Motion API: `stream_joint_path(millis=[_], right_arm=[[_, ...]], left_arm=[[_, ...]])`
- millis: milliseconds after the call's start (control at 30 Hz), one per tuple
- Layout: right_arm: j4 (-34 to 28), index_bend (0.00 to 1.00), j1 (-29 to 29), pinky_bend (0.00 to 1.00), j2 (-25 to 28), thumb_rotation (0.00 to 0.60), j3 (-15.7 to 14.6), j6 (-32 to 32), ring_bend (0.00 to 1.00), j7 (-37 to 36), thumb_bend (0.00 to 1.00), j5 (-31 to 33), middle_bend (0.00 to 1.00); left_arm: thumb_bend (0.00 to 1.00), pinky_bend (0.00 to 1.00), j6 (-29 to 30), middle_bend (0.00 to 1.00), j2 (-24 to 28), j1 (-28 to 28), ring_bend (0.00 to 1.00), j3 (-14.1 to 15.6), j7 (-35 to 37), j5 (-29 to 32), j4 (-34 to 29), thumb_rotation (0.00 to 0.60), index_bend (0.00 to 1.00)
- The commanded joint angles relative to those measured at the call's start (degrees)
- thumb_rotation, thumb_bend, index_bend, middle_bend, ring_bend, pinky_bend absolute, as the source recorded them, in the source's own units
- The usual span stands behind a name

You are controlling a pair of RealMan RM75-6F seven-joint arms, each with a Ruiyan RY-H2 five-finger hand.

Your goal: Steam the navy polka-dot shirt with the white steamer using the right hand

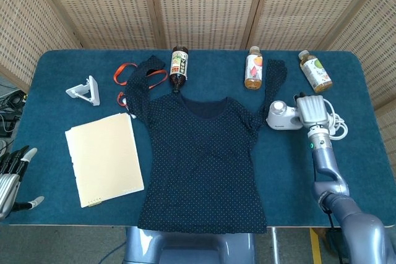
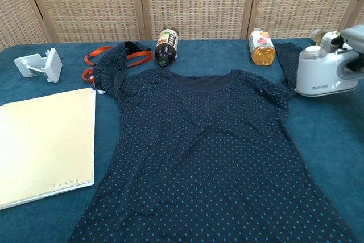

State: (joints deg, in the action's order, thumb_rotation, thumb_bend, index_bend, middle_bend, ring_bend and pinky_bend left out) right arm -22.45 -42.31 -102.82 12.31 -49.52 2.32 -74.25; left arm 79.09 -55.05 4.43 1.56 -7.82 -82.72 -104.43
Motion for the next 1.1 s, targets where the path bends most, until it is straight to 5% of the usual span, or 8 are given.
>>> stream_joint_path(millis=[33,133,200,400,833,1100], right_arm=[[0.7,0.01,0.2,0.07,-0.4,0.6,0.1,0.8,0.12,-0.3,0.3,0.4,0.04],[0.0,0.0,0.6,0.0,-0.1,0.6,0.5,2.0,0.0,-0.4,0.04,1.1,0.0],[-1.2,0.0,0.9,0.0,0.6,0.6,0.7,1.8,0.0,-0.4,0.0,1.3,0.0],[-7.3,0.0,2.5,0.0,3.5,0.6,0.8,-0.1,0.0,-0.3,0.0,1.4,0.0],[-46.9,0.0,12.0,0.0,24.0,0.6,-0.3,-8.6,0.0,8.0,0.0,3.0,0.0],[-64.6,0.0,18.2,0.0,34.9,0.6,-2.4,-17.2,0.0,6.6,0.0,-1.4,0.0]], left_arm=[[0.0,0.0,0.0,0.0,0.1,0.0,0.0,0.0,0.1,-0.1,0.0,0.6,0.0],[0.0,0.0,0.1,0.0,0.2,0.0,0.0,0.1,0.3,-0.4,0.0,0.6,0.0],[0.0,0.0,0.3,0.0,0.3,-0.1,0.0,0.2,0.6,-0.8,0.0,0.6,0.0],[0.0,0.0,1.1,0.0,0.7,-0.4,0.0,0.5,1.2,-1.9,-0.3,0.6,0.0],[0.0,0.0,4.7,0.0,2.3,-2.2,0.0,1.8,4.2,-6.8,-0.6,0.6,0.0],[0.0,0.0,9.2,0.0,2.7,-4.2,0.0,2.5,4.8,-10.2,0.5,0.6,0.0]])
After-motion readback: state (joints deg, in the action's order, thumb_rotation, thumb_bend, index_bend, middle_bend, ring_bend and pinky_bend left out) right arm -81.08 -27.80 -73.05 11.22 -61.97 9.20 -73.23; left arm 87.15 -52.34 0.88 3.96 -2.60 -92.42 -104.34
